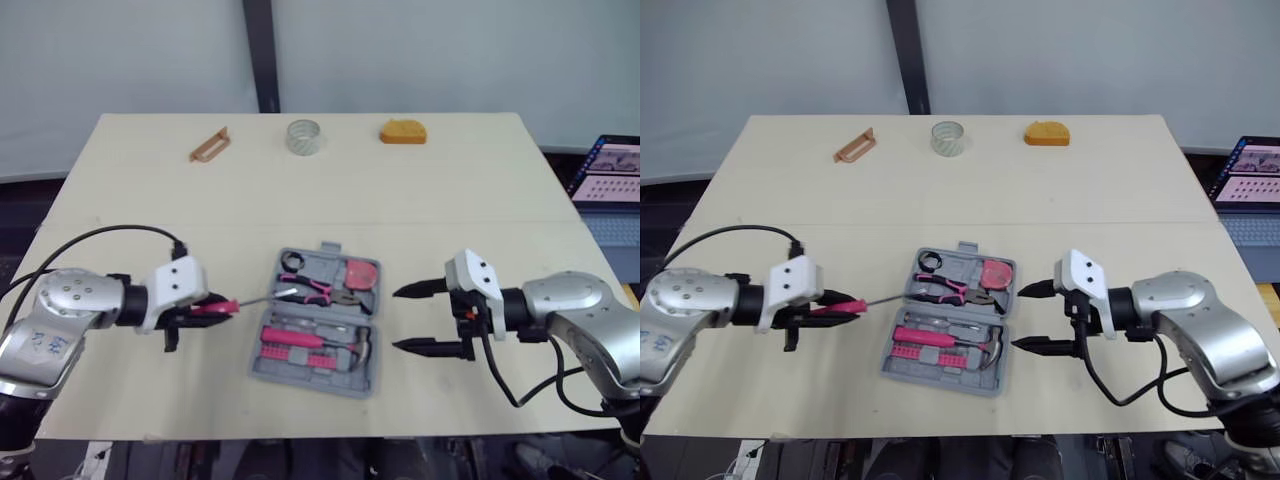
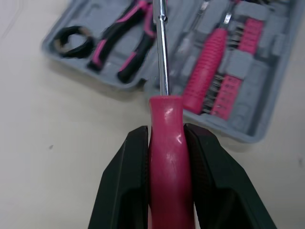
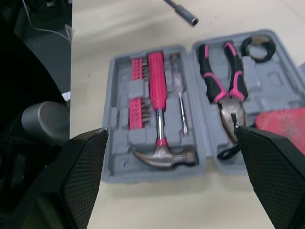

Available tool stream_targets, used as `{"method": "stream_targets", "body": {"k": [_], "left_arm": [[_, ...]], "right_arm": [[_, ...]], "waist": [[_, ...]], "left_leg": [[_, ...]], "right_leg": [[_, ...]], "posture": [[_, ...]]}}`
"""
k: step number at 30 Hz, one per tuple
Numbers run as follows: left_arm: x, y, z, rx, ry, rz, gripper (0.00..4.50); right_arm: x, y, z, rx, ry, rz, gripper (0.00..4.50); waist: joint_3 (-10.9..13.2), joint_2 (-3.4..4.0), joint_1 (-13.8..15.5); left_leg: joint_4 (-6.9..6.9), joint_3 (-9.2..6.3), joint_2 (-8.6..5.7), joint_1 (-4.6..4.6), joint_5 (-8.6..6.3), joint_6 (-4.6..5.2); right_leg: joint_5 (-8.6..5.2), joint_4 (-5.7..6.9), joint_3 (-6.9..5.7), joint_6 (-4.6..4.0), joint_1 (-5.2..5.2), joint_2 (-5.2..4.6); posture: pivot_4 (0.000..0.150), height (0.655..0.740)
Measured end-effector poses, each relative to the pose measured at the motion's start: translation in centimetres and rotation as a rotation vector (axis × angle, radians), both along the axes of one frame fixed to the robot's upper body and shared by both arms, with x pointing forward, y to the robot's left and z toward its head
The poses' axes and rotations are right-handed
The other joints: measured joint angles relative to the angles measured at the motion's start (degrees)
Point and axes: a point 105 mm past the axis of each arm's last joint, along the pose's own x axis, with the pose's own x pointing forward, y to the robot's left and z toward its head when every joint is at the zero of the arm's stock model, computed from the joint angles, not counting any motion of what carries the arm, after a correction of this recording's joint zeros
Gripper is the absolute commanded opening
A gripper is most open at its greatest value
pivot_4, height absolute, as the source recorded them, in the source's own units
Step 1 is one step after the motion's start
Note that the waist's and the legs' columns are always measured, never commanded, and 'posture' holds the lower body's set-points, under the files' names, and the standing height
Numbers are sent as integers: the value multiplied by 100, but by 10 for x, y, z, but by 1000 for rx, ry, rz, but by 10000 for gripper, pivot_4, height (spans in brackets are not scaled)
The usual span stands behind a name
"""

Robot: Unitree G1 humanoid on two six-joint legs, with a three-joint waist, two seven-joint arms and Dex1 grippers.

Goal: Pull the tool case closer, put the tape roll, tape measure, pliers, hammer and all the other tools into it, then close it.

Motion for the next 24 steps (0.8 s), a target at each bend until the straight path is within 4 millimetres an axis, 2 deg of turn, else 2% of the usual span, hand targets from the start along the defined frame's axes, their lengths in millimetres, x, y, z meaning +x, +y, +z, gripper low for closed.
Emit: {"method": "stream_targets", "body": {"k": [3, 11, 16, 24], "left_arm": [[1, -12, -5, 62, 25, -60, 6419], [-22, -44, -19, 154, 135, -214, 6419], [-25, -48, -31, 219, 174, -214, 6419], [-24, -76, -40, 250, 195, -217, 6419]], "right_arm": [[-8, -2, -3, -22, 12, 13, 45000], [-22, -1, -11, -24, 51, 30, 45000], [-27, -1, -14, -26, 64, 35, 45000], [-36, -1, -18, -29, 93, 31, 45000]], "waist": [[6, -6, 5], [16, -20, 22], [18, -22, 30], [24, -32, 46]], "left_leg": [[-1, 0, 0, -2, 0, 0], [6, -1, 0, -5, -1, 2], [6, -1, 0, -6, -1, 3], [12, -3, 0, -10, -1, 3]], "right_leg": [[0, -1, -1, 0, -1, 1], [0, 0, 1, 0, 0, 0], [0, -1, 1, 0, 0, 0], [0, 0, 0, 0, 0, 0]], "posture": [[1500, 7400], [1500, 7400], [1500, 7400], [1500, 7400]]}}
